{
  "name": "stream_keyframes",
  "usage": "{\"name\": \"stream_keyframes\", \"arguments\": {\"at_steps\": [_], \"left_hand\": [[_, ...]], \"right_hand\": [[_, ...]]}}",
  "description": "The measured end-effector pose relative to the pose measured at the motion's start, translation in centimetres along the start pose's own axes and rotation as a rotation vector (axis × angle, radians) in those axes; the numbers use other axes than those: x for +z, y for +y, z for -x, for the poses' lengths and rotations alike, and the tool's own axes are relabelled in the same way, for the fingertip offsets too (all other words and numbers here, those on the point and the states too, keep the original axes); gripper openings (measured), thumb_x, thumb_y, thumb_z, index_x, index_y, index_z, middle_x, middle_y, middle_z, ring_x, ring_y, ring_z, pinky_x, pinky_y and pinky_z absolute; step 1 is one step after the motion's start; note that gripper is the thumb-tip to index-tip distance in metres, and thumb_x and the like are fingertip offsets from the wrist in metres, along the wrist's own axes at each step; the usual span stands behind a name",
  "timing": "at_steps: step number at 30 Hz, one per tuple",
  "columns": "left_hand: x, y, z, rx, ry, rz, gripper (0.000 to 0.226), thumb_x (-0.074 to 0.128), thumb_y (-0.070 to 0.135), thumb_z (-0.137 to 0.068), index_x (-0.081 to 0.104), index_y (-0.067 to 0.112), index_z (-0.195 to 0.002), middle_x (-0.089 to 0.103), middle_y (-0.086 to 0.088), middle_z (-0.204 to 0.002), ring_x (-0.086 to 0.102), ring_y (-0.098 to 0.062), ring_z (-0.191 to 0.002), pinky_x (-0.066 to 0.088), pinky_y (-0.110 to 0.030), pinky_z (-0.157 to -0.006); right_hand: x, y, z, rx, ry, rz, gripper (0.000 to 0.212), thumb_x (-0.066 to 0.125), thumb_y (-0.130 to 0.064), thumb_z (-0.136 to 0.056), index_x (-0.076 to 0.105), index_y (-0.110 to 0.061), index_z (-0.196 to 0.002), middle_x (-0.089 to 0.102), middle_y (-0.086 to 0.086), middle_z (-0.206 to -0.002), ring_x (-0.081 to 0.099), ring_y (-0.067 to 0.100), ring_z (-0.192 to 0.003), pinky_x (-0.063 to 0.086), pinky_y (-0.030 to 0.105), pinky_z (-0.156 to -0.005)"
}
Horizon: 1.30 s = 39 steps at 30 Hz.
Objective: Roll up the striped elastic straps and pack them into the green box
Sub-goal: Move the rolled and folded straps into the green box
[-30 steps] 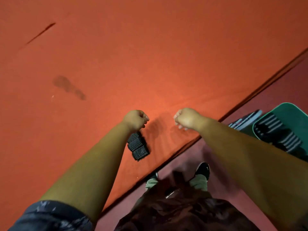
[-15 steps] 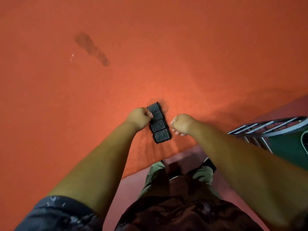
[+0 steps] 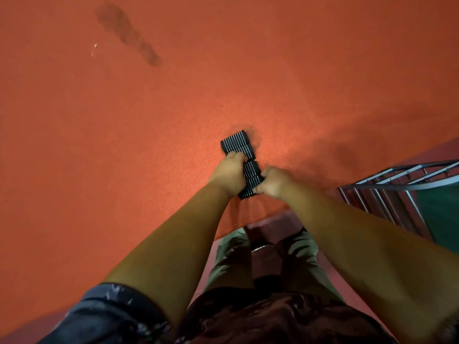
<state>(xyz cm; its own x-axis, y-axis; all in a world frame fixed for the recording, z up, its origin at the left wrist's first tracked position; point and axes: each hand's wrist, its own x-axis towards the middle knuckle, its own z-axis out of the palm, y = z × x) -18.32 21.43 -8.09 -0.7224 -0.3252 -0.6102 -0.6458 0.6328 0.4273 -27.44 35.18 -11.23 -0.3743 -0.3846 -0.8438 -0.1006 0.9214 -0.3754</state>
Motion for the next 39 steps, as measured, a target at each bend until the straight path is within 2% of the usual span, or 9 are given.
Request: {"name": "stream_keyframes", "arguments": {"at_steps": [8,13,17,21,26,29,32,36,39], "left_hand": [[1.4,-0.8,0.5,-0.001,-0.013,-0.018,0.048,0.069,0.013,-0.092,0.061,0.008,-0.138,0.049,-0.017,-0.136,0.061,-0.036,-0.117,0.05,-0.039,-0.105],[1.2,-0.3,1.0,-0.051,-0.03,-0.008,0.041,0.074,0.017,-0.089,0.064,0.009,-0.128,0.048,-0.015,-0.134,0.064,-0.035,-0.11,0.051,-0.035,-0.1],[0.1,2.0,1.5,-0.046,-0.028,0.014,0.044,0.082,0.022,-0.081,0.056,0.012,-0.115,0.05,-0.01,-0.121,0.06,-0.031,-0.103,0.048,-0.034,-0.086],[-1.9,6.3,1.3,-0.043,-0.039,0.1,0.045,0.084,0.021,-0.079,0.053,0.009,-0.109,0.066,-0.013,-0.107,0.066,-0.032,-0.098,0.053,-0.04,-0.079],[-4.3,13.6,0.1,0.111,-0.069,0.114,0.054,0.081,0.018,-0.085,0.055,0.017,-0.133,0.07,-0.01,-0.112,0.067,-0.03,-0.1,0.053,-0.034,-0.082],[-4.7,19.1,-0.4,0.201,-0.082,0.083,0.051,0.08,0.016,-0.086,0.058,0.019,-0.133,0.07,-0.01,-0.11,0.069,-0.03,-0.098,0.052,-0.031,-0.079],[-4.1,24.2,-1.0,0.259,-0.088,0.059,0.048,0.083,0.016,-0.082,0.058,0.017,-0.123,0.072,-0.015,-0.107,0.073,-0.037,-0.094,0.062,-0.045,-0.083],[-2.3,30.7,-1.6,0.338,-0.086,0.019,0.052,0.087,0.019,-0.079,0.056,0.015,-0.121,0.074,-0.018,-0.106,0.075,-0.04,-0.09,0.063,-0.052,-0.08],[-0.3,35.3,-1.5,0.413,-0.106,-0.022,0.055,0.089,0.021,-0.079,0.057,0.012,-0.122,0.074,-0.019,-0.107,0.075,-0.04,-0.09,0.063,-0.051,-0.08]], "right_hand": [[1.3,1.2,0.4,-0.017,0.085,-0.079,0.045,0.097,-0.031,-0.068,0.059,-0.026,-0.092,0.07,-0.002,-0.105,0.066,0.02,-0.095,0.054,0.033,-0.081],[0.2,1.4,1.7,-0.075,0.035,-0.114,0.042,0.094,-0.029,-0.074,0.06,-0.018,-0.096,0.071,0.001,-0.099,0.065,0.021,-0.089,0.052,0.035,-0.078],[-1.9,2.4,3.2,-0.09,0.052,-0.203,0.044,0.091,-0.024,-0.079,0.056,-0.014,-0.103,0.076,0.007,-0.09,0.08,0.025,-0.083,0.053,0.032,-0.067],[-6.4,4.1,5.4,-0.108,0.083,-0.26,0.042,0.087,-0.02,-0.084,0.053,-0.014,-0.106,0.076,0.014,-0.097,0.081,0.025,-0.077,0.059,0.036,-0.067],[-13.2,7.3,8.8,-0.104,0.14,-0.346,0.038,0.084,-0.016,-0.089,0.051,-0.018,-0.107,0.073,0.013,-0.105,0.081,0.025,-0.084,0.064,0.049,-0.087],[-16.8,10.0,11.3,-0.106,0.215,-0.419,0.045,0.082,-0.011,-0.091,0.052,-0.02,-0.123,0.066,0.011,-0.106,0.079,0.03,-0.084,0.062,0.053,-0.089],[-19.8,13.1,13.8,-0.12,0.286,-0.458,0.053,0.079,-0.011,-0.094,0.053,-0.028,-0.136,0.064,0.009,-0.103,0.075,0.027,-0.077,0.062,0.044,-0.078],[-22.4,17.9,17.1,-0.084,0.427,-0.539,0.034,0.075,-0.013,-0.097,0.061,-0.026,-0.125,0.068,0.009,-0.095,0.071,0.024,-0.07,0.056,0.032,-0.06],[-23.6,22.0,19.5,-0.047,0.511,-0.586,0.029,0.077,-0.015,-0.094,0.064,-0.026,-0.117,0.071,0.009,-0.092,0.073,0.023,-0.067,0.061,0.037,-0.064]]}}
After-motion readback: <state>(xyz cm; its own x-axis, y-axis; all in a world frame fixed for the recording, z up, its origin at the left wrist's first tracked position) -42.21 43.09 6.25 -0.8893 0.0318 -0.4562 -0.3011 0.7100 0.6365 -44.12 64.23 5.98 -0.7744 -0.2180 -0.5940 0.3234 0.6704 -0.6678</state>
